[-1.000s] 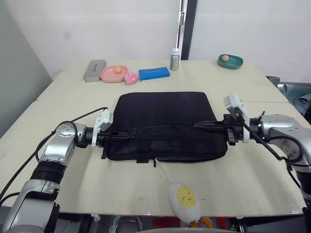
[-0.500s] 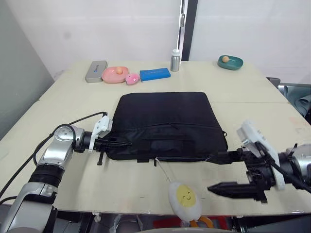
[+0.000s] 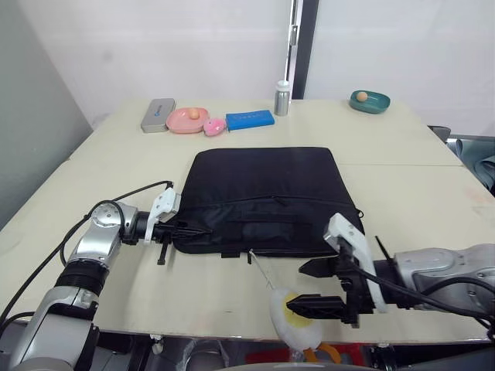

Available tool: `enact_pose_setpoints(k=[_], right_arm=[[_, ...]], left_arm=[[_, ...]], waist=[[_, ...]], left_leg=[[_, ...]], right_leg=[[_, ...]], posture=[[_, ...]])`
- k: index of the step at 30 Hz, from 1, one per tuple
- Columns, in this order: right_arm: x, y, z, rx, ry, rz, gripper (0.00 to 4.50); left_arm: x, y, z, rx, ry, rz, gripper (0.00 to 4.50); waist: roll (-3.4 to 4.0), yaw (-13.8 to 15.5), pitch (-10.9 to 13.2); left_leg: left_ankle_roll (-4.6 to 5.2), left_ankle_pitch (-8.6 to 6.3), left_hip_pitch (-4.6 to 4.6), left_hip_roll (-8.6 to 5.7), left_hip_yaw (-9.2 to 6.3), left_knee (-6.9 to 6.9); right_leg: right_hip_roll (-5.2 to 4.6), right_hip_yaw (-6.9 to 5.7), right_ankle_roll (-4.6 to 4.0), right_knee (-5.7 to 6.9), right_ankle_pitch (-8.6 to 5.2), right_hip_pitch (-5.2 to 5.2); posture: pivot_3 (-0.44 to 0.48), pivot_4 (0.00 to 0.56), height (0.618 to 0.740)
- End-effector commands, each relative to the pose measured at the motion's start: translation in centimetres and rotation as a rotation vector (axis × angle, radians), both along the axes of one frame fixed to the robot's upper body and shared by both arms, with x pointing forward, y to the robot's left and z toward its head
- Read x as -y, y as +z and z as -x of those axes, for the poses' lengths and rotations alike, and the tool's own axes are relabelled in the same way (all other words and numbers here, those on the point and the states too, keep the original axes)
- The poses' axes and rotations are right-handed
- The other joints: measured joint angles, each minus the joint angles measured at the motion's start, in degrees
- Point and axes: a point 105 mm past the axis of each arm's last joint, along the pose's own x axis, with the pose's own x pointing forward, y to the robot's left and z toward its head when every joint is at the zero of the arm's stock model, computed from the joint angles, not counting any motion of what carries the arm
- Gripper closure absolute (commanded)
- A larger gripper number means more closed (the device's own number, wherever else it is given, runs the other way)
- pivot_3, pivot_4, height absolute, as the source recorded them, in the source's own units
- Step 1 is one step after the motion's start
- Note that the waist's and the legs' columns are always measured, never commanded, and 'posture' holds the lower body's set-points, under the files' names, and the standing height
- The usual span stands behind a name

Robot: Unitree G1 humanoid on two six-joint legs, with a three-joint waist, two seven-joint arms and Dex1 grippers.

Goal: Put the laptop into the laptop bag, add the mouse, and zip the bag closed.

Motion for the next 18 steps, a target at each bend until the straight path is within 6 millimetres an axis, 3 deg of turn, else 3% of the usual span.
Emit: enact_pose_setpoints(k=[1,10,14,18], right_arm=[[0.0,-1.2,-0.1,-0.011,0.0,0.057,0.02],[0.6,-4.8,-0.4,-0.019,0.005,0.218,0.02],[0.7,-5.0,-0.3,-0.014,0.024,0.219,1.21],[0.8,-4.9,-0.5,0.005,0.036,0.21,2.55]], left_arm=[[0.1,-2.1,-0.3,-0.075,0.026,-0.027,4.5],[1.2,-1.2,-0.6,-0.054,-0.027,0.012,4.5],[1.8,2.1,-2.2,-0.031,-0.018,0.111,4.5],[1.7,3.8,-4.2,0.009,0.022,0.112,4.5]], waist=[[0.04,0.2,0.0],[0.02,0.3,-0.2],[-0.03,0.4,-0.2],[-0.1,0.1,-0.1]], left_leg=[[0.0,0.0,0.0,-0.04,-0.01,0.06],[0.03,0.0,-0.01,-0.1,-0.02,0.43],[0.04,0.0,-0.02,-0.09,-0.04,0.46],[0.11,-0.01,-0.09,-0.06,-0.06,0.46]], right_leg=[[-0.05,0.01,0.05,0.01,0.03,0.03],[-0.28,-0.03,0.22,0.1,0.12,0.22],[-0.29,-0.06,0.24,0.1,0.14,0.25],[-0.27,-0.11,0.24,0.09,0.15,0.22]], posture=[[0.0,0.15,0.74],[0.0,0.15,0.74],[0.0,0.15,0.74],[0.0,0.15,0.74]])
